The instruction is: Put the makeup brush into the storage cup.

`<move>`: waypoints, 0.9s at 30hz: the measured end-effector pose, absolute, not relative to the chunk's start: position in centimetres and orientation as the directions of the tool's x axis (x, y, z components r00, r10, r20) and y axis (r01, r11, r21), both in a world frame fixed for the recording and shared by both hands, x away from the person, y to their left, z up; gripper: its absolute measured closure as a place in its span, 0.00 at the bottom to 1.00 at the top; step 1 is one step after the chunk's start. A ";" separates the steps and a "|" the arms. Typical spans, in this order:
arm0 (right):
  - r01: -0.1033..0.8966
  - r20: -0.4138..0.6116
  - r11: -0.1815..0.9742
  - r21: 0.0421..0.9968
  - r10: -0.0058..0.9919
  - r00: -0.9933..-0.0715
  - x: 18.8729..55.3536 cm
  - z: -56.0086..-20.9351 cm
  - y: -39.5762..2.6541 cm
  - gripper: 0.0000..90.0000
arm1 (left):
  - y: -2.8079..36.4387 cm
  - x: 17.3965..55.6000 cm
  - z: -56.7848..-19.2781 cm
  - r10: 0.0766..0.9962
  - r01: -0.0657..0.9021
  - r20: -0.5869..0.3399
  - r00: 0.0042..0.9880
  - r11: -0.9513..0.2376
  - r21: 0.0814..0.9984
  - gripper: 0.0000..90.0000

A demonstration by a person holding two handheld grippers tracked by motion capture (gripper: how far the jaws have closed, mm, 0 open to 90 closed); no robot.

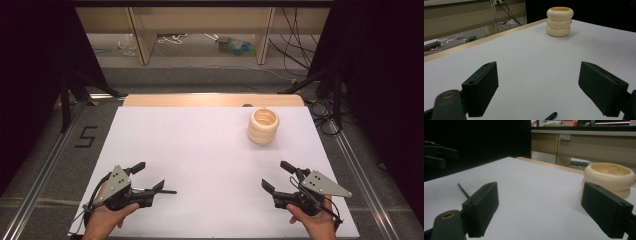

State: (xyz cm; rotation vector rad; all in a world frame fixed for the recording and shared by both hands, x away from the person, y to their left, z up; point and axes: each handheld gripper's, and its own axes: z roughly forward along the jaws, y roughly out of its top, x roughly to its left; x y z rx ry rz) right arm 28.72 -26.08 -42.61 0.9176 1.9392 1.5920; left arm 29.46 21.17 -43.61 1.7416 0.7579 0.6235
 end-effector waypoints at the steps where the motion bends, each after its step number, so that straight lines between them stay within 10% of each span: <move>1: 0.202 0.058 0.105 0.974 0.742 -0.668 28.7 -42.6 -26.1 0.17 | 21.2 29.5 -43.6 0.749 0.180 0.043 0.662 -0.214 0.960 0.18; 27: 0.199 0.047 0.127 0.972 0.724 -0.689 28.8 -42.8 -25.6 0.18 | 21.3 29.7 -43.7 0.747 0.186 0.068 0.661 -0.251 0.950 0.22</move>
